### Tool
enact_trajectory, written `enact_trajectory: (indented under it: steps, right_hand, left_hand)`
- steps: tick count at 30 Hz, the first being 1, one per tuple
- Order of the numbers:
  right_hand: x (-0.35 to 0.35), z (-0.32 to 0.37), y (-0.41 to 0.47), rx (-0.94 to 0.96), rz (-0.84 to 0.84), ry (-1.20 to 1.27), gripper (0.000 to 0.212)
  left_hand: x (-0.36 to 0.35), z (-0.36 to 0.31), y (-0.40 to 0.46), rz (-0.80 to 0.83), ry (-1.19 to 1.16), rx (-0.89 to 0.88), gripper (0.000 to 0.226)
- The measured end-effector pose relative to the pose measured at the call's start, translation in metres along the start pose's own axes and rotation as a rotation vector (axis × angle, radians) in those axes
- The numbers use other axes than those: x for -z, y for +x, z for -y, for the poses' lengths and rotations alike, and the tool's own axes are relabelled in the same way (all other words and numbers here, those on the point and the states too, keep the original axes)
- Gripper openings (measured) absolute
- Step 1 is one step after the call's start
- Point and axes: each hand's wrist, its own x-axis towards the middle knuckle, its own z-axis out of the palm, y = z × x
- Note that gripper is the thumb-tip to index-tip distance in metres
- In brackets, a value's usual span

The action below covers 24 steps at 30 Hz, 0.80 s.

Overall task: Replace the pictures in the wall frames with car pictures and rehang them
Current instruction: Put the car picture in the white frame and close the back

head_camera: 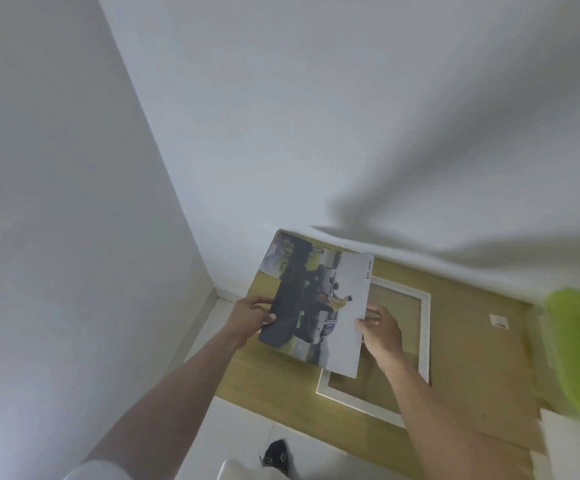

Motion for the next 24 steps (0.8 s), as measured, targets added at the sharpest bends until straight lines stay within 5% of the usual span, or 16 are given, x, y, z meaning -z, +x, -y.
enact_trajectory:
  steps: [9, 15, 24]
  right_hand:
    - [0.087, -0.064, -0.006, -0.085, -0.164, -0.091, 0.031]
    - [0.109, -0.09, -0.014, -0.074, -0.187, -0.15, 0.031]
    - [0.105, -0.103, -0.009, 0.01, -0.142, -0.348, 0.054]
  left_hand:
    - [-0.095, -0.004, -0.005, 0.187, 0.309, -0.063, 0.031]
    - [-0.131, 0.009, -0.007, 0.16, 0.633, -0.169, 0.041]
    - [-0.138, 0.023, -0.018, 0.177, 0.852, -0.295, 0.087]
